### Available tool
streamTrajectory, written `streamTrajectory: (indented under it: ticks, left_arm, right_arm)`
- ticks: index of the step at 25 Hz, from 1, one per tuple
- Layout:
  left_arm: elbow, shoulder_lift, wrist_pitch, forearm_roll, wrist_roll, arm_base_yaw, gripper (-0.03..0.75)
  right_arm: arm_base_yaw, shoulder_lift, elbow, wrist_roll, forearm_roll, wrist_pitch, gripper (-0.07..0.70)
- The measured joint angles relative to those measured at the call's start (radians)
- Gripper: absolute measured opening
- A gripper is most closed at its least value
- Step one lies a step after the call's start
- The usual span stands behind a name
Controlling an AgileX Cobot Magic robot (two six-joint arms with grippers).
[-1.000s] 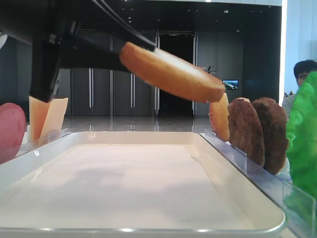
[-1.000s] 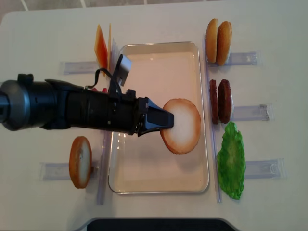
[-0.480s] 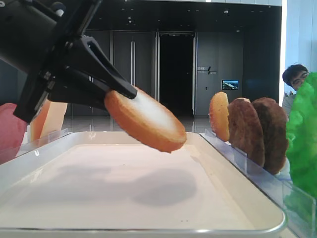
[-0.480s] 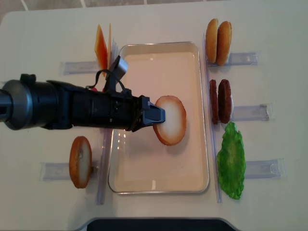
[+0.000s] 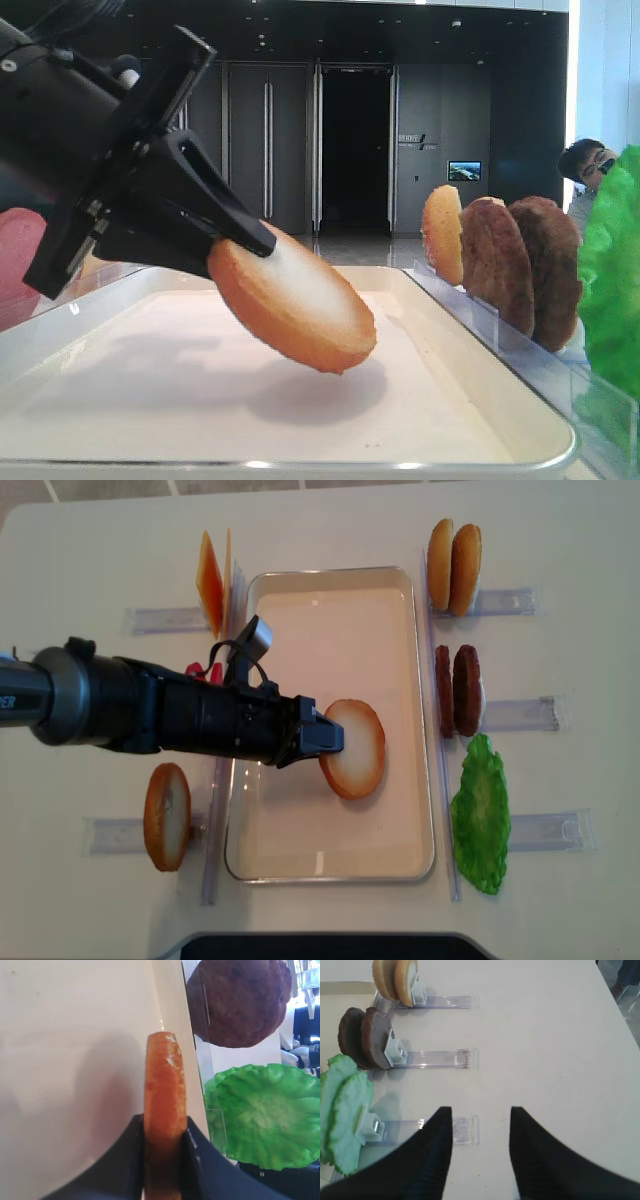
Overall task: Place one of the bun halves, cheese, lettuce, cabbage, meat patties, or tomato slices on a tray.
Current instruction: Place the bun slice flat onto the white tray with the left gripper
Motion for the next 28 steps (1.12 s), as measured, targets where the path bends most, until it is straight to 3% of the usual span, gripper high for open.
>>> streamTrajectory:
  ticks: [8, 19, 28]
  left_arm:
    - [0.0, 0.009, -0.039, -0.002, 0.002, 0.0, 0.139]
    - [0.0, 0.009, -0.041, -0.003, 0.0, 0.0, 0.142]
    - [0.0, 0.009, -0.044, -0.005, -0.044, 0.0, 0.29]
  right_arm:
    - [0.0, 0.0, 0.0, 0.0, 0.0, 0.0, 0.296]
    - [0.0, 0.0, 0.0, 0.0, 0.0, 0.0, 0.296]
    - [0.0, 0.0, 0.0, 0.0, 0.0, 0.0, 0.296]
